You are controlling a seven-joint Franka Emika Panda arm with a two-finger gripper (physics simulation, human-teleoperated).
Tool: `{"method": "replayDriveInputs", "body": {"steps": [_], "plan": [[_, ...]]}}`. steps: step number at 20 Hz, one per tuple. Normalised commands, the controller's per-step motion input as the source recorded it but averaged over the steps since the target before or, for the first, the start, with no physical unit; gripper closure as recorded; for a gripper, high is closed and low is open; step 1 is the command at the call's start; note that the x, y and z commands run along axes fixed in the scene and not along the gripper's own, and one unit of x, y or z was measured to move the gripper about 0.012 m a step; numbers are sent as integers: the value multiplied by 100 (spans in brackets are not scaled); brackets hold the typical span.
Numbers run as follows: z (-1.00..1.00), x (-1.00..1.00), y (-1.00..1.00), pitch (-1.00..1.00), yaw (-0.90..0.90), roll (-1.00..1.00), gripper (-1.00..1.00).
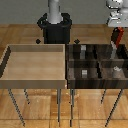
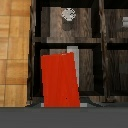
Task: Place the box of cereal into the appropriate compartment.
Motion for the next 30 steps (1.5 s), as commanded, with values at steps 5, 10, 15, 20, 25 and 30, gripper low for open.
{"method": "replayDriveInputs", "body": {"steps": [5,10,15,20,25,30], "plan": [[-100,0,0,0,0,0,100],[-100,0,0,0,0,0,100],[-20,40,0,0,0,0,100],[-40,20,0,0,0,0,100],[-100,0,0,0,0,0,100],[-60,0,0,0,0,0,-100]]}}
